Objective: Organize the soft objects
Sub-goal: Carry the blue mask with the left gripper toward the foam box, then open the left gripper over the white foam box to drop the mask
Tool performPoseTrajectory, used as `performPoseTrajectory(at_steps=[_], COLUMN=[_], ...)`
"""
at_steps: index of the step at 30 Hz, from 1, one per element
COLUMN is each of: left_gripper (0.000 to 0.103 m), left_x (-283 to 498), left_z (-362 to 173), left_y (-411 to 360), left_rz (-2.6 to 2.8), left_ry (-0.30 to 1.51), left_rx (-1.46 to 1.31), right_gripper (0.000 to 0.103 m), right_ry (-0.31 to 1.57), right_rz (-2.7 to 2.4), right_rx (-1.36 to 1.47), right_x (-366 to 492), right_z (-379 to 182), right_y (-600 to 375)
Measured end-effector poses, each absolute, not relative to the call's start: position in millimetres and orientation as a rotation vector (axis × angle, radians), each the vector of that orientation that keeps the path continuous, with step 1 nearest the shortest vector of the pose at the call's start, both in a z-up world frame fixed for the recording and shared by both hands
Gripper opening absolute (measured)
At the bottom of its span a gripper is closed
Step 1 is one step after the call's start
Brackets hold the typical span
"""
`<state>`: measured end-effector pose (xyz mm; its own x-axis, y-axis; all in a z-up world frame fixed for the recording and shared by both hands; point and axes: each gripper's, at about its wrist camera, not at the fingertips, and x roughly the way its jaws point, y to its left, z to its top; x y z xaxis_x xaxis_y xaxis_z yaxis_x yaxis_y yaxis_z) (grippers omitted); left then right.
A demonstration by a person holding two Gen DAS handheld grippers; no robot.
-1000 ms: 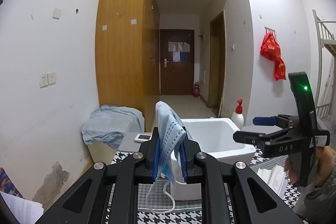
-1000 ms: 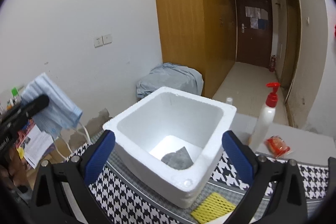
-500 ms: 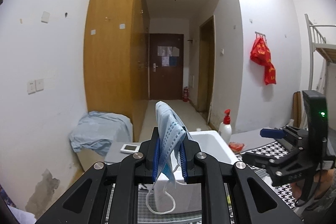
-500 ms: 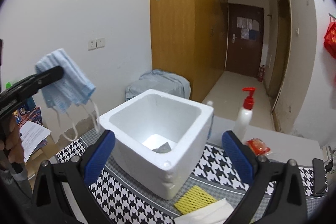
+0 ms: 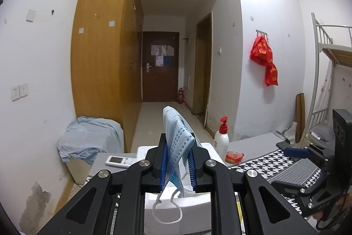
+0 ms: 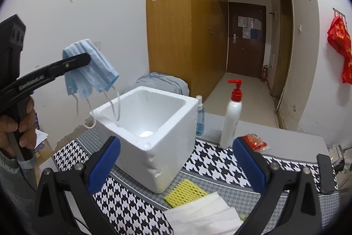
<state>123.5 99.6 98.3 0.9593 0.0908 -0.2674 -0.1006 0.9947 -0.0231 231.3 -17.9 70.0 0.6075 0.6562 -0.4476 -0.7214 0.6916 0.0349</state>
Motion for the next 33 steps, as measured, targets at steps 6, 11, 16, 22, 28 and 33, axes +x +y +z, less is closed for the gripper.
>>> performPoseTrajectory(at_steps=[6, 11, 16, 22, 28, 33], left_gripper=[0.018, 0.018, 0.018, 0.018, 0.040, 0.085], left_x=[145, 165, 181, 197, 208, 205], left_z=[96, 90, 83, 70, 60, 62], left_y=[96, 98, 98, 103, 108, 108], left_rz=[0.081, 0.069, 0.060, 0.061, 0.084, 0.116], left_ry=[0.305, 0.369, 0.420, 0.492, 0.542, 0.527], left_rx=[-0.040, -0.050, -0.056, -0.068, -0.080, -0.075], right_gripper=[0.103, 0.103, 0.103, 0.103, 0.103, 0.103], right_ry=[0.454, 0.460, 0.466, 0.471, 0.485, 0.492], right_rz=[0.782, 0.770, 0.756, 0.755, 0.752, 0.749], right_rx=[-0.150, -0.137, -0.139, -0.124, -0.114, -0.106], right_x=[228, 228, 231, 233, 236, 239], right_z=[65, 62, 58, 55, 52, 50], right_y=[-33, -42, -47, -53, -57, -59])
